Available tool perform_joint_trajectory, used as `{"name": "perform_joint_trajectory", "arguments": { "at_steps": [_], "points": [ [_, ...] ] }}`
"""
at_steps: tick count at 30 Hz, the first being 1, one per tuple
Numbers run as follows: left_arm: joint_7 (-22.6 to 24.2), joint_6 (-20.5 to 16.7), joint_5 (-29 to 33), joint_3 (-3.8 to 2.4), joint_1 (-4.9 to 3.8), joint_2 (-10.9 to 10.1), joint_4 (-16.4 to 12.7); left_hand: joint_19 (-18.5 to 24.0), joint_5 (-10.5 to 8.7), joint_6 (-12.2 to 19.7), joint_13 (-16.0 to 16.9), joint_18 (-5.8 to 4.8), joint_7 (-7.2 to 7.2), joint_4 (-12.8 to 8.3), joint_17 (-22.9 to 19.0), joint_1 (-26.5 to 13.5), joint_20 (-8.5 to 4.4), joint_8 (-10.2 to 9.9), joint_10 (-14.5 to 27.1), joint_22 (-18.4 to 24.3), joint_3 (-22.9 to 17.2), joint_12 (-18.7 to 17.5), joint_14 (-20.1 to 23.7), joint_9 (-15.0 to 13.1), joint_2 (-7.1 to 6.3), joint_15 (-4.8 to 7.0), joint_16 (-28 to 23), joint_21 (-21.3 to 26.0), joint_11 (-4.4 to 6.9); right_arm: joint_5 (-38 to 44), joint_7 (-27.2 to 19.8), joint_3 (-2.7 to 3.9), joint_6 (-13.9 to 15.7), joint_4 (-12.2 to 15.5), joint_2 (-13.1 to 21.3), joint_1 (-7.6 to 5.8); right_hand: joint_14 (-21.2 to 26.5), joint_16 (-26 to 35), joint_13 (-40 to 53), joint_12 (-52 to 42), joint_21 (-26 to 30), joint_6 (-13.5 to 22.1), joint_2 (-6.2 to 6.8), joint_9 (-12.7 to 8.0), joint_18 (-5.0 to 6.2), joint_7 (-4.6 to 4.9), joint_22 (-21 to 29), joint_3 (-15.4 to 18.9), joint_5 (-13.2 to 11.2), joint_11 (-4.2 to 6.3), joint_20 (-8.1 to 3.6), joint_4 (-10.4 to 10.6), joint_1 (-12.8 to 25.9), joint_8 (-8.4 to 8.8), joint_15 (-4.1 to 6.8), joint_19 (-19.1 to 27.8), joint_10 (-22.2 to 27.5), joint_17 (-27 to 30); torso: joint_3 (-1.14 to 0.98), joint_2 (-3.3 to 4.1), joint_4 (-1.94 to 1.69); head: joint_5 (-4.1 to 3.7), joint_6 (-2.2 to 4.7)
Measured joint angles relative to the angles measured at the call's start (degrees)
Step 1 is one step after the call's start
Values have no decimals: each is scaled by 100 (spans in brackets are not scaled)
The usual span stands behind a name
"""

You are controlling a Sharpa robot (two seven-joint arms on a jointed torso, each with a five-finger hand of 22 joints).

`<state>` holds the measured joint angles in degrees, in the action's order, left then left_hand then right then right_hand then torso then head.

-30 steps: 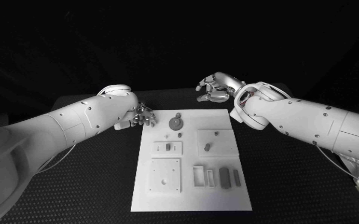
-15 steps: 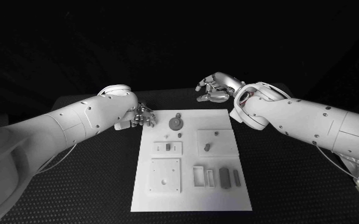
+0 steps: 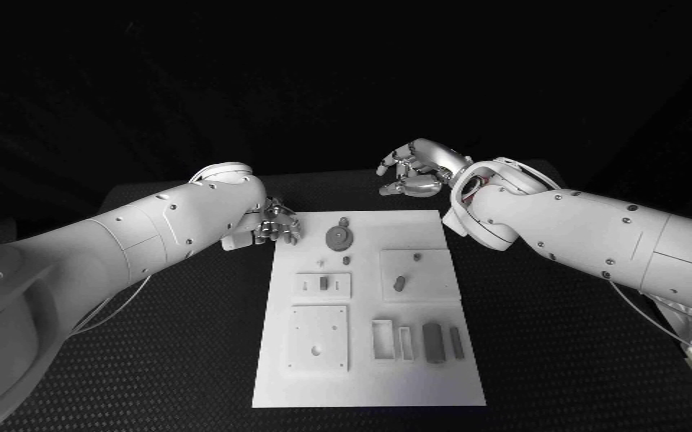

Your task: Assemble the parts on the task board

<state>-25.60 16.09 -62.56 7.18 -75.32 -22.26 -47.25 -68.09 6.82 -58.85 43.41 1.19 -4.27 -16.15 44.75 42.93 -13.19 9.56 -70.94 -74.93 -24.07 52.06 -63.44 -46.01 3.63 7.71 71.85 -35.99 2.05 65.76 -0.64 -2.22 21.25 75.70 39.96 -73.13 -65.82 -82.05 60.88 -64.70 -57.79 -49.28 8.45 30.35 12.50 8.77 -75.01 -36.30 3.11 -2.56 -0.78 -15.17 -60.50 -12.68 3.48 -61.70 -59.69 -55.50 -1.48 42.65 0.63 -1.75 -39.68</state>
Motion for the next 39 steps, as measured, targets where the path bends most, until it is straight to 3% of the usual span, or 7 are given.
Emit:
{"name": "perform_joint_trajectory", "arguments": {
  "at_steps": [3,4,6,14,23,27,39],
  "points": [
    [8,8,14,0,0,10,14,0,0,-1,-8,0,0,-8,-9,57,0,4,0,0,-8,1,-5,16,57,5,25,0,0,-1,0,0,0,0,-1,0,9,0,0,0,0,0,0,0,0,0,0,0,0,0,5,0,0,0,9,5,0,0,-1,1,1,3,-3],
    [10,10,17,0,0,11,19,-2,-105,-23,-14,0,19,-10,-16,109,-1,16,-6,0,-64,1,-15,25,58,15,25,0,6,-1,0,0,0,0,-2,0,9,0,0,0,0,0,0,0,0,0,0,0,0,0,8,0,0,0,9,8,0,0,0,1,1,4,-4],
    [13,14,23,0,0,12,26,-24,-357,-42,-32,0,17,184,-38,265,-21,36,-23,0,-404,2,-33,61,-96,17,25,0,23,-2,0,0,-1,0,-2,0,9,0,0,0,0,0,0,0,0,0,0,0,0,0,8,0,0,0,9,8,0,0,0,1,1,4,-4],
    [18,42,38,-1,0,20,68,-43,-368,-72,-39,-1,18,298,-56,321,-23,59,-22,1,-643,2,-34,86,-151,17,47,0,22,-5,0,0,-1,3,-4,0,9,0,-5,0,0,-1,0,0,0,-1,0,0,0,0,9,0,0,0,9,9,0,0,-1,1,1,-3,-13],
    [28,54,48,0,1,20,71,-53,-378,-113,-49,-3,49,189,-78,531,-32,127,-42,1,-821,25,-36,127,-34,18,84,-23,42,-9,-1,0,-3,4,-5,0,9,0,-4,0,0,-6,0,1,0,-6,0,0,0,0,9,0,0,0,9,9,0,-1,-1,1,1,-4,-26],
    [44,44,93,0,2,17,72,-63,-238,-160,-61,-9,97,97,-89,625,-42,180,-96,2,-924,48,-57,131,60,39,88,-27,56,-13,-1,0,-3,4,-5,0,8,0,-4,0,0,-8,0,1,0,-8,0,0,0,0,10,0,0,0,8,10,0,-1,0,-1,1,-4,-28],
    [81,-112,540,-6,5,-145,-135,-157,73,-315,-89,-12,209,39,-120,647,-73,293,-217,2,-972,70,-118,131,38,58,154,-114,133,-19,-2,0,-3,0,1,0,7,0,-4,-23,0,-15,0,1,0,-15,0,0,0,0,10,0,0,0,7,10,0,-1,5,-3,-5,-8,-29]
  ]
}}
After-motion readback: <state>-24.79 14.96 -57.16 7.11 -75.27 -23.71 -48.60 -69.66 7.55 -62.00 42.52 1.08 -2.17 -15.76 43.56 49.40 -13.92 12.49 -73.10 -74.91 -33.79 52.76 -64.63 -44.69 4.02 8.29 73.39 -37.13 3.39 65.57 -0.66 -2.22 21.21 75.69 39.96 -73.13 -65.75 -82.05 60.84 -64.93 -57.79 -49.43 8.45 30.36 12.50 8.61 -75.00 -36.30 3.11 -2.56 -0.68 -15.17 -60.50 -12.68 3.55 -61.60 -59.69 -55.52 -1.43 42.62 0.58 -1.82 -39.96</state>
